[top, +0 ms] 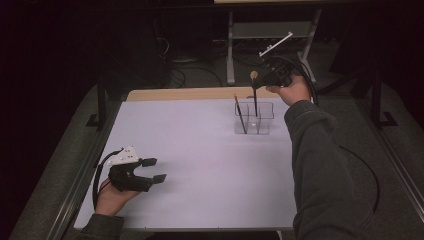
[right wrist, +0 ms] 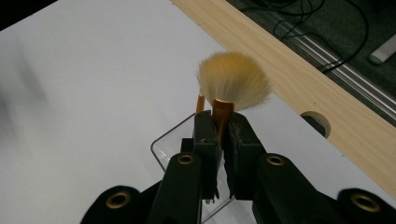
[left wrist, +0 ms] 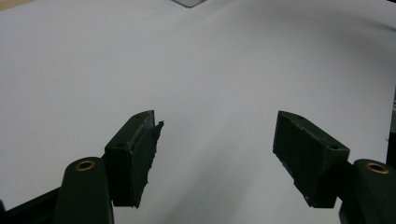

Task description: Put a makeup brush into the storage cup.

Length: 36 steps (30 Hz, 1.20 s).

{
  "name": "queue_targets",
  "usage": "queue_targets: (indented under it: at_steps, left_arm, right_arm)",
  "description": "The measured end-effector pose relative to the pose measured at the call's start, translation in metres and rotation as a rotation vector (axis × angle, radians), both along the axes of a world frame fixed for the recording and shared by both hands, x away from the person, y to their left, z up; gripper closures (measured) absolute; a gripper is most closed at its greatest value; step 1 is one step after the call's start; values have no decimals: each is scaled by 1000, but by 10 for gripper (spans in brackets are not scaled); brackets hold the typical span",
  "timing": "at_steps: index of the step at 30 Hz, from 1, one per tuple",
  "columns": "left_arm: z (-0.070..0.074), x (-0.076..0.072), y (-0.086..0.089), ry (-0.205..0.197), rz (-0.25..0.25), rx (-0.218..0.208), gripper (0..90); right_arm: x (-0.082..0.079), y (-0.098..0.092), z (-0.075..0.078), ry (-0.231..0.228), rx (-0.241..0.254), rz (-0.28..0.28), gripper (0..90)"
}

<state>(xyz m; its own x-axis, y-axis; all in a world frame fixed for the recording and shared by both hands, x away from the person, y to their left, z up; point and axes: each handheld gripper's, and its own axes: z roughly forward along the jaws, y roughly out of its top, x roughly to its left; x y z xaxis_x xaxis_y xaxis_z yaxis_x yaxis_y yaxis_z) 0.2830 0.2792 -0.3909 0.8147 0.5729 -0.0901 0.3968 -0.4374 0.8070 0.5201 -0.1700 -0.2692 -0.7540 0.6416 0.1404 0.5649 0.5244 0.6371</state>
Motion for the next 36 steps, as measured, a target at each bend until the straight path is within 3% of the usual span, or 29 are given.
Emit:
queue_targets:
  at_steps: [5,36]
  left_arm:
    - [0,0,0,4,1,-1,297]
    - [-1,0,-1,0,-5,4,297]
  right_arm:
    - [-1,0,-4,-17,11,-3,832]
    - [-3,2,-30,5,-10,-23,831]
